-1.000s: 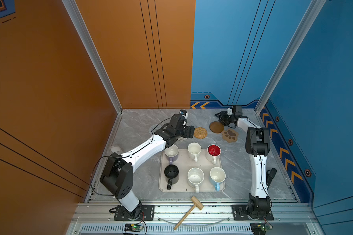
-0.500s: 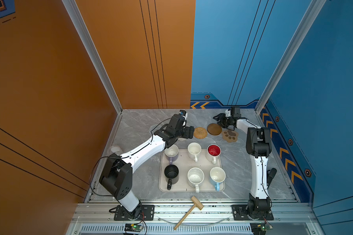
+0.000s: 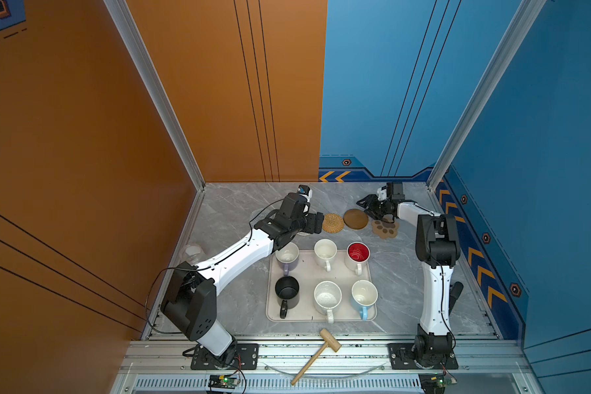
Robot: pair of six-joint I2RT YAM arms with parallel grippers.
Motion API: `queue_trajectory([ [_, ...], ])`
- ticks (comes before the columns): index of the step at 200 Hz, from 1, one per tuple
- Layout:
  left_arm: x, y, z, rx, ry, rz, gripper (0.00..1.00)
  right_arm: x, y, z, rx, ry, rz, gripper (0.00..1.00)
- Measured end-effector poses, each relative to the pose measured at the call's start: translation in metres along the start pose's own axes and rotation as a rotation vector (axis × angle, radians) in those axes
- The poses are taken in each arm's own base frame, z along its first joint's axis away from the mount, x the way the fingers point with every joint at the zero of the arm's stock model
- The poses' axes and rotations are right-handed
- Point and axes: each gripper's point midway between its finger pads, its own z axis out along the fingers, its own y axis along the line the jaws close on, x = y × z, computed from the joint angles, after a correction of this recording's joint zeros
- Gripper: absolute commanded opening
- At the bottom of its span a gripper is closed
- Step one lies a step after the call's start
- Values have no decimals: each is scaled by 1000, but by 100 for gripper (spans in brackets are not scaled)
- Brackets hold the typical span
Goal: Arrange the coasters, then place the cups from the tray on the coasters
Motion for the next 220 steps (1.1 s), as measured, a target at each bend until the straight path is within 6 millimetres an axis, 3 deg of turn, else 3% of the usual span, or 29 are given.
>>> queue_trajectory([
  [34, 1, 1, -2, -3, -3, 1, 89, 3, 1, -6, 55, -7, -26, 60],
  [48, 2, 2, -3, -6, -2, 0, 89, 3, 11, -7, 73, -9, -56, 60],
  [67, 4, 3, -3, -9, -2, 0, 89, 1, 44, -8, 56, -11, -122, 60],
  [96, 6, 5, -4, -15, -1, 1, 89, 0, 117, -5, -34, -31, -247, 60],
  [117, 5, 5, -7, -18, -7, 0, 89, 10, 140, 7, -64, -18, -289, 60],
  [137, 3, 6, -11, -22, -18, 0, 89, 20, 132, 26, -52, 20, -284, 60],
  [171, -2, 7, -18, -26, -39, -2, 89, 34, 87, 53, 22, 90, -229, 60],
  [190, -3, 7, -19, -31, -42, -2, 89, 36, 76, 55, 45, 109, -211, 60],
  [220, -3, 8, -19, -33, -42, -2, 90, 33, 75, 53, 48, 106, -209, 60],
])
